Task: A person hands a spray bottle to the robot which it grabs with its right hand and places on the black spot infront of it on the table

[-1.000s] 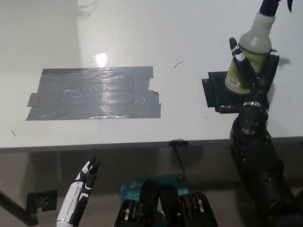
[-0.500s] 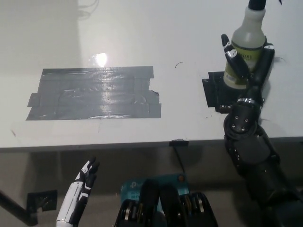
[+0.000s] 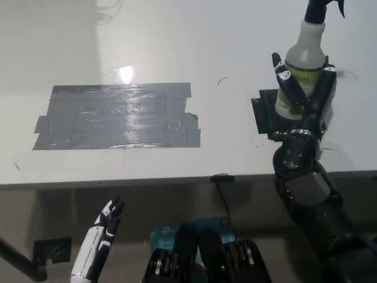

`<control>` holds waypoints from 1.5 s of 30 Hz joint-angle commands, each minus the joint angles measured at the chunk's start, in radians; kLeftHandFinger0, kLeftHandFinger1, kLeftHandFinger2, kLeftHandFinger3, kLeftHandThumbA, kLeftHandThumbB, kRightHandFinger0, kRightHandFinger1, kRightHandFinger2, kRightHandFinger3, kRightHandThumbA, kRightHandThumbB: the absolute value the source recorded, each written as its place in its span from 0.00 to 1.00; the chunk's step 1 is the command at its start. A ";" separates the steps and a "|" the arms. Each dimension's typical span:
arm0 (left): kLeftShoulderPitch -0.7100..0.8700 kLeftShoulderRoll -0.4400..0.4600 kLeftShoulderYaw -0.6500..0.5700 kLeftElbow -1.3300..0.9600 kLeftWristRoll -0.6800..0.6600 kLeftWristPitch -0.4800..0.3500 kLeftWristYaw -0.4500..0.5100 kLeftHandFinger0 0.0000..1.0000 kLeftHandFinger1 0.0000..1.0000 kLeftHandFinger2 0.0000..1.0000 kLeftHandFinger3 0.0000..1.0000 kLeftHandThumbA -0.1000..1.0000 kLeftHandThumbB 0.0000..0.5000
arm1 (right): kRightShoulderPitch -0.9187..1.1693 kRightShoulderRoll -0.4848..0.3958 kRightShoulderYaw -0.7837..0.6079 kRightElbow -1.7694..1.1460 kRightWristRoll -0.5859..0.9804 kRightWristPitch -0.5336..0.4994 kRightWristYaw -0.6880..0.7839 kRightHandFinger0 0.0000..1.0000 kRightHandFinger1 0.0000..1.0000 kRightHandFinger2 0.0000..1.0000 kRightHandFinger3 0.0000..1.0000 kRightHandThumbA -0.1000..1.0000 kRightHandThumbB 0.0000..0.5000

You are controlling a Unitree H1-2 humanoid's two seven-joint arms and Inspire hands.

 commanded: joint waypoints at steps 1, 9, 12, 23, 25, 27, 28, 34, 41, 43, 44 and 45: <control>0.012 0.001 -0.008 -0.030 0.004 -0.041 -0.008 1.00 1.00 1.00 1.00 1.00 0.00 | -0.100 0.001 0.012 0.005 -0.015 -0.089 -0.049 0.25 0.50 0.77 0.84 0.90 0.68; 0.021 -0.003 -0.022 -0.027 0.004 -0.052 -0.006 1.00 1.00 1.00 1.00 1.00 0.00 | -0.076 0.008 0.069 0.015 -0.034 -0.089 -0.118 0.45 0.82 1.00 1.00 0.90 0.63; 0.020 -0.005 -0.025 -0.024 -0.001 -0.057 -0.007 1.00 1.00 1.00 1.00 1.00 0.00 | -0.065 0.012 0.076 0.013 -0.022 -0.089 -0.120 0.53 0.89 1.00 1.00 0.91 0.62; 0.015 0.002 -0.022 -0.022 0.000 -0.063 -0.007 1.00 1.00 1.00 1.00 1.00 0.00 | -0.009 -0.003 0.168 0.007 -0.032 -0.089 -0.020 1.00 1.00 1.00 1.00 0.93 0.58; 0.013 0.005 -0.015 -0.028 -0.003 -0.056 -0.005 1.00 1.00 1.00 1.00 1.00 0.00 | 0.001 -0.006 0.186 -0.006 -0.032 -0.089 0.010 1.00 1.00 1.00 1.00 0.96 0.65; 0.012 0.009 -0.012 -0.031 -0.002 -0.052 -0.006 1.00 1.00 1.00 1.00 1.00 0.00 | 0.019 -0.011 0.189 -0.024 -0.030 -0.089 0.033 1.00 1.00 1.00 1.00 1.00 0.67; 0.011 0.010 -0.010 -0.032 -0.003 -0.051 -0.007 1.00 1.00 1.00 1.00 1.00 0.00 | 0.023 -0.011 0.188 -0.029 -0.027 -0.089 0.039 1.00 1.00 1.00 1.00 1.00 0.68; 0.011 0.015 -0.003 -0.039 -0.002 -0.041 -0.007 1.00 1.00 1.00 1.00 1.00 0.01 | 0.070 -0.059 0.168 -0.115 0.015 -0.089 0.158 1.00 1.00 1.00 1.00 1.00 0.90; 0.001 0.017 -0.002 -0.039 0.002 -0.037 -0.007 1.00 1.00 1.00 1.00 1.00 0.01 | 0.198 -0.140 0.127 -0.378 0.074 -0.076 0.333 1.00 1.00 1.00 1.00 1.00 0.92; -0.001 0.017 -0.001 -0.037 0.002 -0.037 -0.006 1.00 1.00 1.00 1.00 1.00 0.03 | 0.241 -0.162 0.117 -0.464 0.074 -0.031 0.363 1.00 1.00 1.00 1.00 1.00 0.94; -0.003 0.017 0.000 -0.036 0.001 -0.037 -0.006 1.00 1.00 1.00 1.00 1.00 0.03 | 0.277 -0.180 0.106 -0.524 0.099 -0.018 0.392 1.00 1.00 1.00 1.00 1.00 0.98; -0.003 0.016 0.000 -0.036 0.001 -0.036 -0.006 1.00 1.00 1.00 1.00 1.00 0.04 | 0.290 -0.186 0.100 -0.544 0.110 -0.017 0.405 1.00 1.00 1.00 1.00 1.00 0.99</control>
